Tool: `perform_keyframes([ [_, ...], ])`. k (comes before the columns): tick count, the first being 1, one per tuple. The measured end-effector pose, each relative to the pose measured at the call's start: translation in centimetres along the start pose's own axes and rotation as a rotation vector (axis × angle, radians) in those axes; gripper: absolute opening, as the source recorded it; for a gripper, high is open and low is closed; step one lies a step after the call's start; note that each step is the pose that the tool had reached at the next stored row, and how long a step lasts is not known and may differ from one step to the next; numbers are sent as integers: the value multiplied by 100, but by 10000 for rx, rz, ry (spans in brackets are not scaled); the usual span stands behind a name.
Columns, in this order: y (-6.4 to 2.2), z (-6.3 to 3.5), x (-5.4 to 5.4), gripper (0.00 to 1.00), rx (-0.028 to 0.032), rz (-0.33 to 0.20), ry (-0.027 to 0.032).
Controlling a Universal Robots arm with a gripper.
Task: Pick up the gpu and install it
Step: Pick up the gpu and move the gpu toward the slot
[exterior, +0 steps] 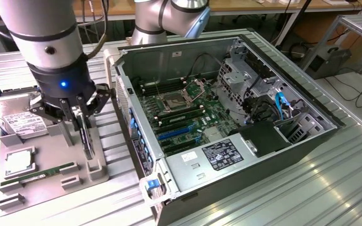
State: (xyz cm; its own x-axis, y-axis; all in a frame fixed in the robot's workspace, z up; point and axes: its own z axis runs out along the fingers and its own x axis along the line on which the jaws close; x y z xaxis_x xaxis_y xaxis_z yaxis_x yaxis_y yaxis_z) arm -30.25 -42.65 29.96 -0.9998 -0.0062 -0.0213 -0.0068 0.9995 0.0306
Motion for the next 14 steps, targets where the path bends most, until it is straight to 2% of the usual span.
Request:
perform_keyframes([
  [2, 3, -153, -14, 26, -1, -2, 1],
  [7, 1, -381, -58, 26, -8, 0, 0],
  [14, -26, -722, -220, 26, -27, 0, 0],
])
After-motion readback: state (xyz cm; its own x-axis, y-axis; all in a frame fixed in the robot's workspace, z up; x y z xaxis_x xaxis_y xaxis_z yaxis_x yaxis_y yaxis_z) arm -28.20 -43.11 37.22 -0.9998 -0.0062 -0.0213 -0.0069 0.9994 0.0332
